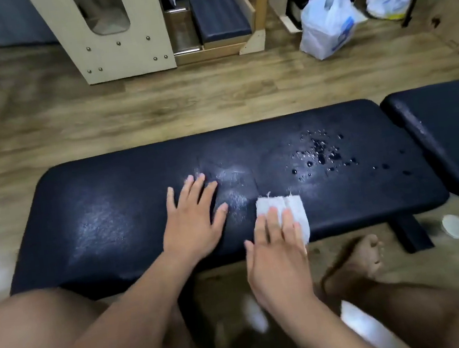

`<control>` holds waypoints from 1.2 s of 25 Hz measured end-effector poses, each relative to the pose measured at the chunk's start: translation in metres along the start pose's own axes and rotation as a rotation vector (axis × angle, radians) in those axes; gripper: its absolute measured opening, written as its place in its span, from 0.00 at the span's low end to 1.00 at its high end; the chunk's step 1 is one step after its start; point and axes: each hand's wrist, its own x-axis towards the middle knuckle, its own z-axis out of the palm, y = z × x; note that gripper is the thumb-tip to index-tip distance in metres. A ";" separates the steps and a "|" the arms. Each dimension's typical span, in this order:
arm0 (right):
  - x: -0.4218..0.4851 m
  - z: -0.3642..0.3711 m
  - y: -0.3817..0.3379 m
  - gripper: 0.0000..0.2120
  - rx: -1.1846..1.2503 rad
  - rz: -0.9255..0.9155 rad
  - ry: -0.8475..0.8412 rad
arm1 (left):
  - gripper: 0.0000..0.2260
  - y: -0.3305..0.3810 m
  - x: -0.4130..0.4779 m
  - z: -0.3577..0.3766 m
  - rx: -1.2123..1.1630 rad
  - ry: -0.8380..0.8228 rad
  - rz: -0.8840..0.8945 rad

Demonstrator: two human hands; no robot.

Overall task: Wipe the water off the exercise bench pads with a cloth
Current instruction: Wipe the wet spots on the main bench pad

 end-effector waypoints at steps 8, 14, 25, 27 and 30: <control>0.175 0.004 0.014 0.27 -0.086 -0.291 0.002 | 0.25 -0.003 0.007 0.014 0.028 0.096 -0.014; 0.228 -0.002 -0.009 0.26 -0.030 -0.220 -0.008 | 0.24 -0.003 0.008 0.014 0.041 0.124 -0.013; 0.093 0.007 0.008 0.29 -0.028 -0.352 0.032 | 0.24 -0.004 0.006 0.019 0.047 0.181 -0.005; 0.172 0.006 -0.009 0.28 -0.040 -0.314 0.031 | 0.24 -0.003 0.007 0.018 0.062 0.171 -0.006; 0.235 0.001 -0.033 0.25 0.014 -0.207 -0.027 | 0.25 -0.002 0.008 0.017 0.077 0.150 -0.015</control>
